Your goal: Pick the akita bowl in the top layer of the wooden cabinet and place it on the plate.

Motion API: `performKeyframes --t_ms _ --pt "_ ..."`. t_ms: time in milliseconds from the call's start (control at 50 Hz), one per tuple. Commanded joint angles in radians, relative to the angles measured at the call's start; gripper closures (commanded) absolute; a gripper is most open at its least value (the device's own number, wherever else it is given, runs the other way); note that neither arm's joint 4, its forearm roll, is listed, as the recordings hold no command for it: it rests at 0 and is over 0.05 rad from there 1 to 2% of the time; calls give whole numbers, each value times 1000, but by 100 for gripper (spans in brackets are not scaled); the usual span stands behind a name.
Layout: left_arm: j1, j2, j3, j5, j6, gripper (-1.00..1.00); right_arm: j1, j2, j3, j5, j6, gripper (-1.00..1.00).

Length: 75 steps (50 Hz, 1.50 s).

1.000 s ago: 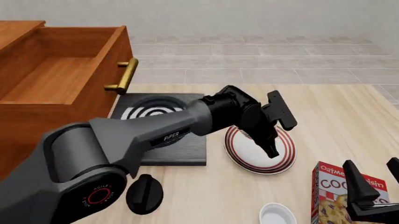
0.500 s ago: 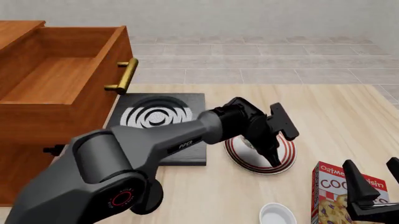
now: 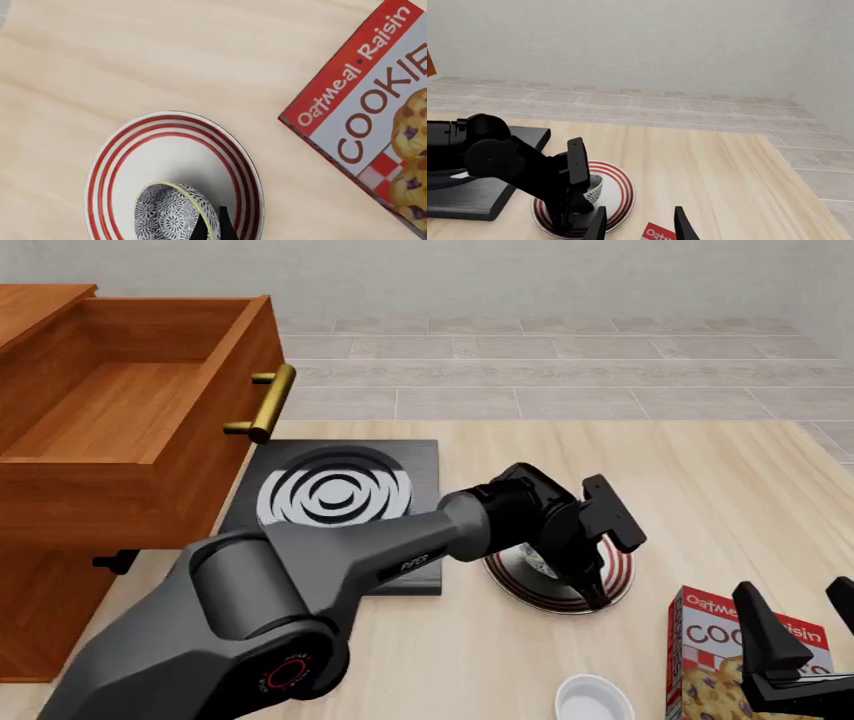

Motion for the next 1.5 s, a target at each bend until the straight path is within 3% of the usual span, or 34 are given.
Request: performKeyframes --t_ms 20,200,220,660,1500 --pt "-10 9 -17 6 -17 100 -1 -1 0 0 0 -100" --pt "-24 21 -38 25 -32 100 -1 7 0 -9 -1 -100" --pt "-25 21 -37 25 -29 -100 -1 8 0 -10 0 -100" --pt "-47 3 -32 35 -46 -100 -3 -23 0 19 -5 -100" --pt "-34 -179 61 51 -28 -100 -7 -38 0 33 -29 -100"
